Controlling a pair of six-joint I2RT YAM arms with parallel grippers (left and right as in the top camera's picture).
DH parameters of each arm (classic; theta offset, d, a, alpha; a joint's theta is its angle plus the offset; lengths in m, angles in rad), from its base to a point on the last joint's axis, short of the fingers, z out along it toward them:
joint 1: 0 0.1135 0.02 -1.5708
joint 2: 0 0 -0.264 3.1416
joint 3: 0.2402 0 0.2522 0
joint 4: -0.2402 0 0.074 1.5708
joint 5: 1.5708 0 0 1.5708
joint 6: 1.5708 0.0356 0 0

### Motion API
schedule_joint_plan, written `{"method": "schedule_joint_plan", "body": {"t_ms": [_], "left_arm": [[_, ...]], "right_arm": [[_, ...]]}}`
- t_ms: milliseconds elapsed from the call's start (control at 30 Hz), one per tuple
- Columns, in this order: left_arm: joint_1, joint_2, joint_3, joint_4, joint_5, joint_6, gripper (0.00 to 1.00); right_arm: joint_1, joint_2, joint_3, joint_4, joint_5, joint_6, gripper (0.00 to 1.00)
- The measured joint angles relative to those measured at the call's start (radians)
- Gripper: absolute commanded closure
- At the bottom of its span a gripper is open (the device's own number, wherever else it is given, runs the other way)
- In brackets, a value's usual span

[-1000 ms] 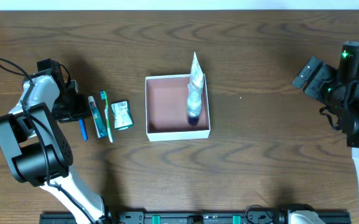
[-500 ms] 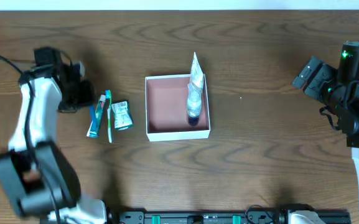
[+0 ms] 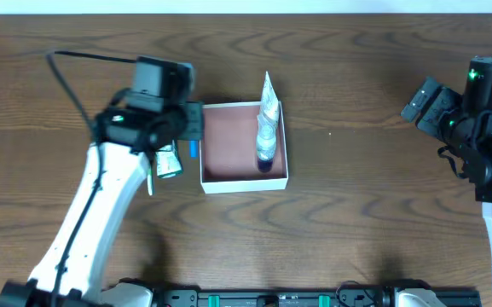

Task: Pack container
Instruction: 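Carry the razor into the box and release it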

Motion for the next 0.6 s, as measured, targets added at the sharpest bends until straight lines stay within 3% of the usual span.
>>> {"method": "schedule_joint_plan", "body": {"t_ms": [133, 433, 600], "left_arm": [[-0.058, 0.106, -0.012, 0.04, -0.014, -0.109, 0.87], [-0.114, 0.334, -0.023, 0.077, -0.046, -0.226, 0.86], [-0.114, 0.373, -0.028, 0.077, -0.097, -0.247, 0.76]], "right_arm": [[0.0, 0.0, 0.0, 0.0, 0.0, 0.0, 0.01], [0.0, 0.0, 0.0, 0.0, 0.0, 0.0, 0.01], [0.0, 0.0, 0.0, 0.0, 0.0, 0.0, 0.01]]}}
